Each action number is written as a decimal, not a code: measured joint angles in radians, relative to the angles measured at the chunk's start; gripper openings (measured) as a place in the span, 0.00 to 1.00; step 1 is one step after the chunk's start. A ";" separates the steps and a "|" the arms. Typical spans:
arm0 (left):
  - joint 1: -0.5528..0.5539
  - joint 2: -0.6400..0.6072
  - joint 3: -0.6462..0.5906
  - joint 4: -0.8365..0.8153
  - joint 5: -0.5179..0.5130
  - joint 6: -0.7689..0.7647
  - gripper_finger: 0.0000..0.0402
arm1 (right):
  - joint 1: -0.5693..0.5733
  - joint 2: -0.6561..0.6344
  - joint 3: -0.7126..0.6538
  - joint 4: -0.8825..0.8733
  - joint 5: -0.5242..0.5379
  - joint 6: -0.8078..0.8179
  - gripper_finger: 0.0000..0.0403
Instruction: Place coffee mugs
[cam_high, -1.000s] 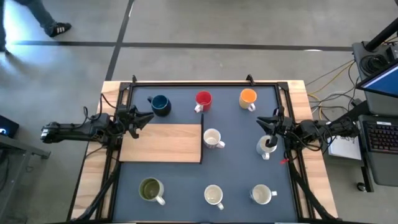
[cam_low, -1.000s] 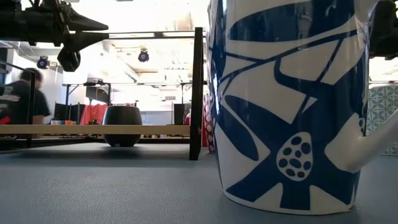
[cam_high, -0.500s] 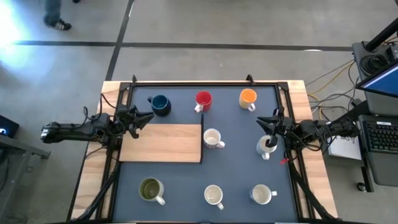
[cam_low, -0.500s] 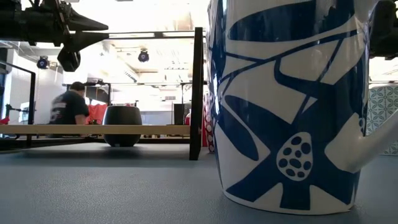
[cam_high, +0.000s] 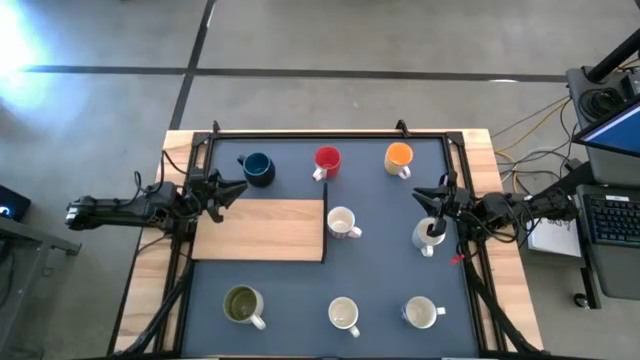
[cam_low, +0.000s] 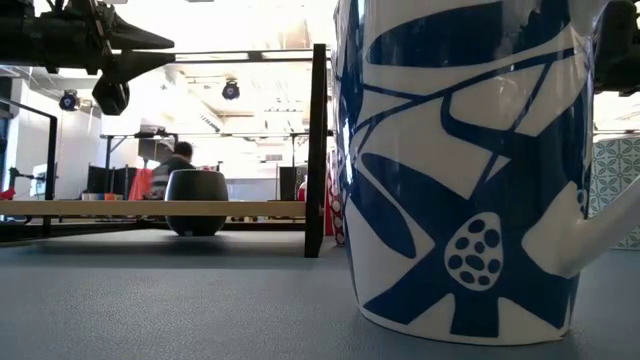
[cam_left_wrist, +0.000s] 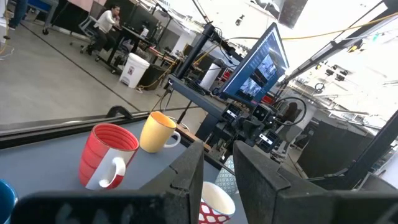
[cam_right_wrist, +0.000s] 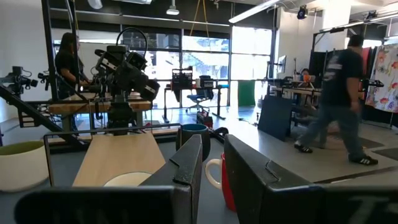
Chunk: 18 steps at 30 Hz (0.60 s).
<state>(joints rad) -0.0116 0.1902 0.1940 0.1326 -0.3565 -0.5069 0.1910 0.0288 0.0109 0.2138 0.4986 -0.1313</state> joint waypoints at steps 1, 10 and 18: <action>0.000 0.000 0.000 0.000 0.000 0.000 0.18 | 0.000 0.000 0.000 0.000 0.000 0.000 0.15; 0.000 0.000 0.000 0.000 0.000 0.000 0.18 | 0.000 0.000 0.000 0.000 0.000 0.000 0.15; 0.000 0.000 0.000 -0.003 0.000 0.090 0.18 | 0.000 0.000 0.000 0.000 0.000 0.000 0.15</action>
<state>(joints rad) -0.0114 0.1905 0.1940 0.1293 -0.3565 -0.4170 0.1909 0.0288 0.0109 0.2138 0.4985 -0.1314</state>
